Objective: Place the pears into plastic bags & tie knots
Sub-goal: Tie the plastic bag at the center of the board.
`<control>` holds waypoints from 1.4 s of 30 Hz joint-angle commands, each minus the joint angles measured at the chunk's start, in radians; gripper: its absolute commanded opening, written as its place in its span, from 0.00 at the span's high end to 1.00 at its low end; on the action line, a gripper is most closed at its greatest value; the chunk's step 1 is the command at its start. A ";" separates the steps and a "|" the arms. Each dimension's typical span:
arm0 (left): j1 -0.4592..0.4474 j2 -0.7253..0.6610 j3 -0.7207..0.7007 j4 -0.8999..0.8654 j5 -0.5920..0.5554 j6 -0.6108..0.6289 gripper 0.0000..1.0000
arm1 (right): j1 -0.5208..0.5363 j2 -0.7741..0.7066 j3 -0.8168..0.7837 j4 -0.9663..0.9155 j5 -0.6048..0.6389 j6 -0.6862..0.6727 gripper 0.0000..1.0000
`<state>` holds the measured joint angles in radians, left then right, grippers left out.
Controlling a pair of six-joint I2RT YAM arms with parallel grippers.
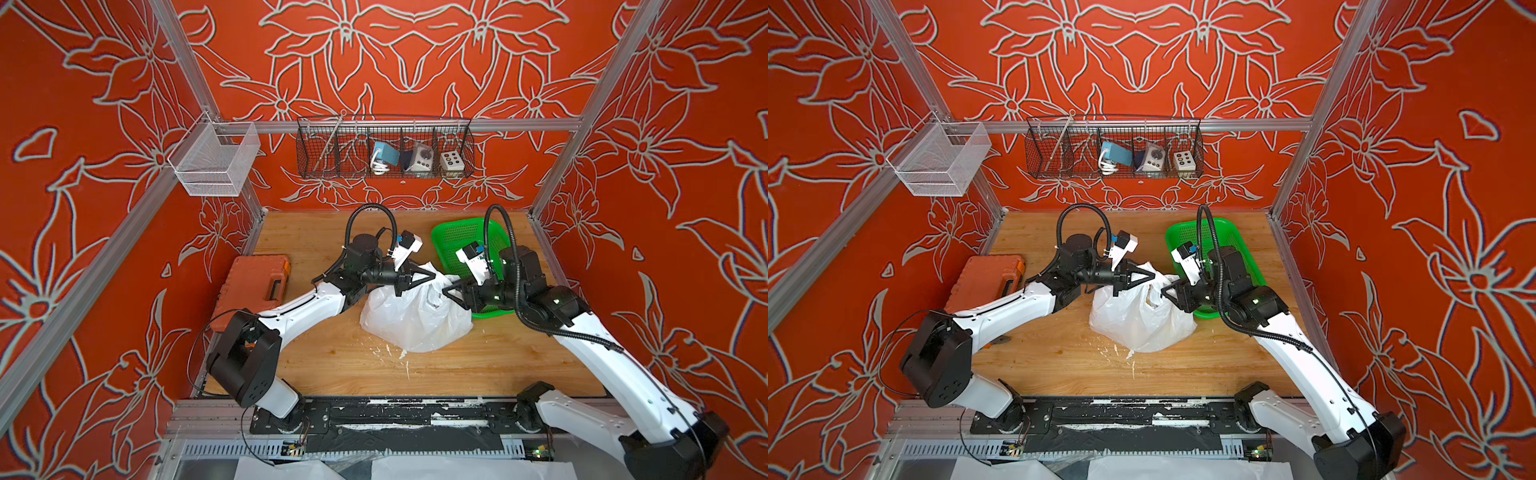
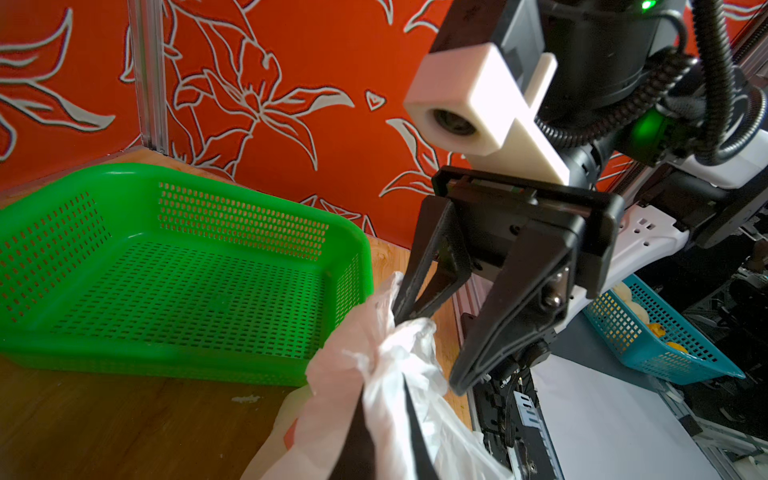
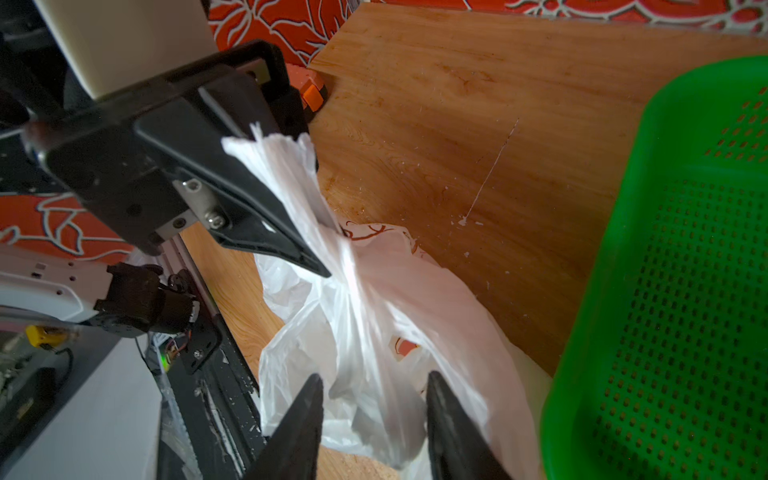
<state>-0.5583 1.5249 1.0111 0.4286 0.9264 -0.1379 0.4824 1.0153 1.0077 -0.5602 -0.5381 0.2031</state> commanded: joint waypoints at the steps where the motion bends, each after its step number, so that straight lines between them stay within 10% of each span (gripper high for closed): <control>1: -0.006 -0.031 -0.006 0.036 0.023 -0.004 1.00 | 0.003 0.013 0.026 0.043 -0.036 0.014 0.81; 3: -0.006 -0.030 -0.006 0.043 0.021 -0.009 1.00 | 0.004 0.022 0.026 0.048 -0.050 0.019 1.00; 10: -0.006 -0.030 -0.005 0.076 -0.023 -0.041 1.00 | 0.032 -0.008 -0.019 0.083 -0.117 0.097 1.00; 25: -0.006 -0.076 -0.031 0.103 0.015 -0.068 1.00 | 0.053 0.087 0.019 0.046 0.199 0.082 1.00; 34: -0.006 -0.059 -0.011 0.051 0.020 -0.024 1.00 | 0.051 -0.138 0.137 -0.215 0.132 -0.121 0.42; 42: -0.006 -0.057 0.018 -0.031 0.063 0.035 1.00 | 0.050 0.047 0.262 -0.260 0.103 -0.316 0.30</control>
<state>-0.5632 1.4857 0.9993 0.4244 0.9478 -0.1467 0.5343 0.9924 1.2533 -0.7574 -0.4236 0.0025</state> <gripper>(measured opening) 0.048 0.696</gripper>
